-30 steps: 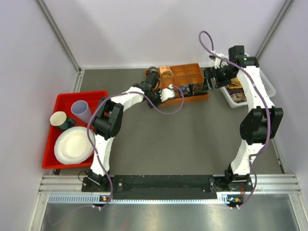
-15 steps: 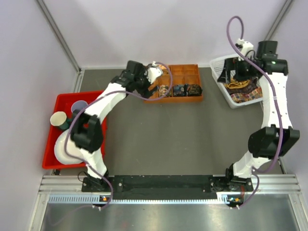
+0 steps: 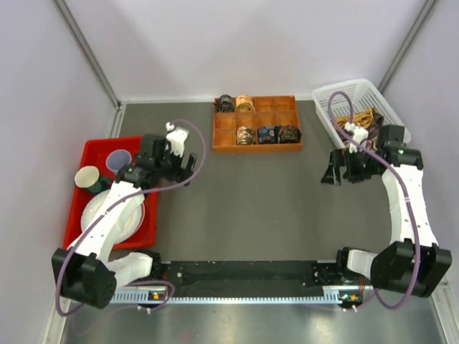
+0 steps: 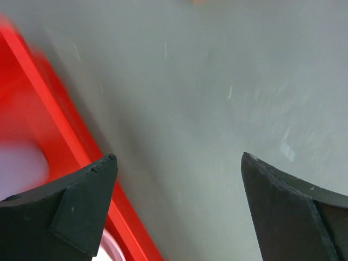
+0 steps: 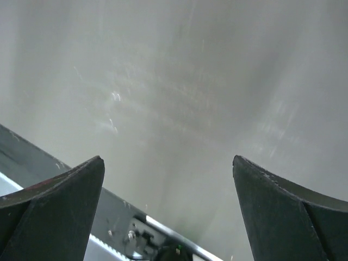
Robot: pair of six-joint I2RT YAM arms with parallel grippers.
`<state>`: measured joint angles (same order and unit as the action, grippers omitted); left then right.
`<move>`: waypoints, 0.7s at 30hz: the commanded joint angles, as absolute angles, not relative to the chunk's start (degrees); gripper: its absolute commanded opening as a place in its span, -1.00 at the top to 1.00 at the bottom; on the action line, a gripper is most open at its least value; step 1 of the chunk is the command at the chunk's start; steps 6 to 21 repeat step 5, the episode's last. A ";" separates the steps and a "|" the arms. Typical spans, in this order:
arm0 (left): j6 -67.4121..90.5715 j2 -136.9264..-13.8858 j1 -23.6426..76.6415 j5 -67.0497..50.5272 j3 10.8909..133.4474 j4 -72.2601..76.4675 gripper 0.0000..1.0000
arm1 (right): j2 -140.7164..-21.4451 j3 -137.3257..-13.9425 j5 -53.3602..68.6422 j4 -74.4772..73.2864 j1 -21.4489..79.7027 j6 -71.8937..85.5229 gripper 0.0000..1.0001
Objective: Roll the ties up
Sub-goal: Reset both arms
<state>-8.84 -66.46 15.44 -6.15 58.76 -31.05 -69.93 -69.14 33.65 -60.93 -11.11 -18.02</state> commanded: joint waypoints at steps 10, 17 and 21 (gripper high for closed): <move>-4.31 -54.85 12.93 -1.49 48.69 -36.30 -0.98 | -60.03 -59.67 28.39 -58.27 -11.08 -23.91 -0.98; -4.31 -54.85 12.93 -1.49 48.69 -36.30 -0.98 | -60.03 -59.67 28.39 -58.27 -11.08 -23.91 -0.98; -4.31 -54.85 12.93 -1.49 48.69 -36.30 -0.98 | -60.03 -59.67 28.39 -58.27 -11.08 -23.91 -0.98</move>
